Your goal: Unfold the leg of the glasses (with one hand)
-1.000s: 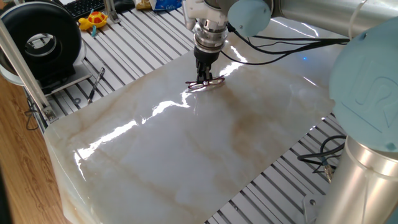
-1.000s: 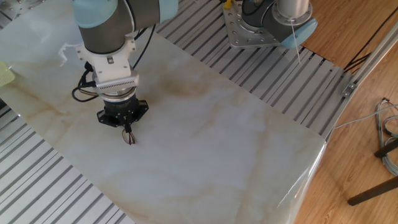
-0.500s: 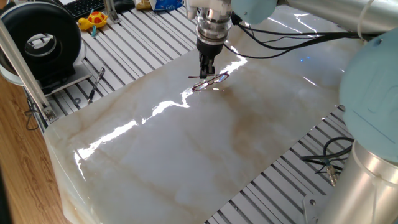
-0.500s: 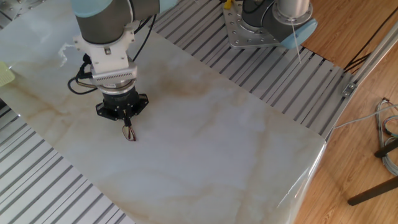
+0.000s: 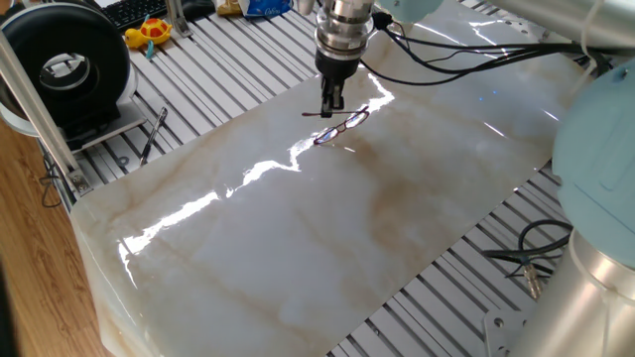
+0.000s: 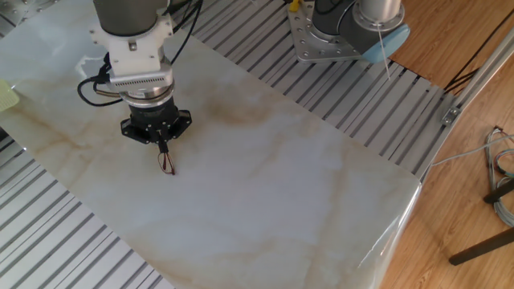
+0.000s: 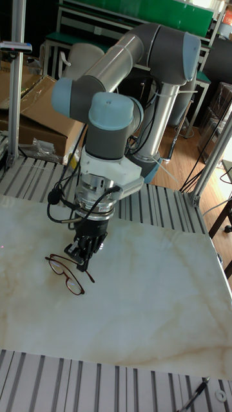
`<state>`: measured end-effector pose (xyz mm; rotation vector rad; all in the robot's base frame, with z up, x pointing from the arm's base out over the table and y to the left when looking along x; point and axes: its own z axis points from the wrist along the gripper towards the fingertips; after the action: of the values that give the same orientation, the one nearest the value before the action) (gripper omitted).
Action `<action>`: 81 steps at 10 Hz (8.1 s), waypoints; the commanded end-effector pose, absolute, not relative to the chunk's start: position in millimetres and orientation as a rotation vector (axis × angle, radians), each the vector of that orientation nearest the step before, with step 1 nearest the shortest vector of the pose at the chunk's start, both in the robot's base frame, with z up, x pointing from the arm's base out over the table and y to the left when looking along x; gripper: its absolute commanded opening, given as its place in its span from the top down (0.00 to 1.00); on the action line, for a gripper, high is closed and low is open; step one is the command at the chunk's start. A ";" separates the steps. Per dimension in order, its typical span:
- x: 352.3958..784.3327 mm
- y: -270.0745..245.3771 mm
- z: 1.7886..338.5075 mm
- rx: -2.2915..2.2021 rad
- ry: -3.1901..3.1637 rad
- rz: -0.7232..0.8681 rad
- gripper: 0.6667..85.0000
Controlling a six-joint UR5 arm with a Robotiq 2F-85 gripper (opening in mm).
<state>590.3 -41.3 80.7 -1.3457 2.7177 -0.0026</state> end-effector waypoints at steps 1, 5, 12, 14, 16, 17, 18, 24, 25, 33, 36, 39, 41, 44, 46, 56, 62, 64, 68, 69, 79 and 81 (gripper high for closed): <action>586.4 -38.1 94.4 -1.292 2.732 0.010 0.99; 574.1 -23.2 125.1 -1.264 2.754 0.023 0.99; 578.0 -8.4 136.4 -1.257 2.715 0.041 0.99; 578.3 -1.4 138.7 -1.247 2.704 0.070 0.99; 580.8 2.4 143.1 -1.243 2.694 0.072 0.99; 577.0 3.6 146.9 -1.238 2.690 0.088 0.99; 577.4 4.3 147.0 -1.230 2.691 0.092 0.99; 584.8 12.0 147.6 -1.247 2.645 0.106 0.99; 583.7 11.5 148.3 -1.245 2.656 0.096 0.99; 597.1 10.1 134.9 -1.273 2.616 0.095 0.99; 601.4 13.0 128.7 -1.275 2.610 0.092 0.99; 599.0 15.9 124.1 -1.277 2.607 0.105 0.99; 597.9 17.2 124.2 -1.279 2.606 0.115 0.99; 597.8 18.1 124.2 -1.273 2.606 0.121 0.99; 597.6 18.9 124.4 -1.272 2.604 0.127 0.99; 600.6 11.3 120.9 -1.276 2.601 0.093 0.79; 595.9 8.6 125.8 -1.274 2.623 0.073 0.75; 601.5 13.2 123.3 -1.268 2.625 0.061 0.78; 605.9 14.1 112.3 -1.251 2.651 0.063 0.99; 607.4 11.1 108.6 -1.245 2.669 0.042 0.99; 607.6 -12.0 83.5 -1.337 2.721 -0.055 0.99; 612.9 -19.8 83.0 -1.411 2.676 -0.077 0.99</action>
<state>608.0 -14.5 83.5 -1.3441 2.7186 -0.0688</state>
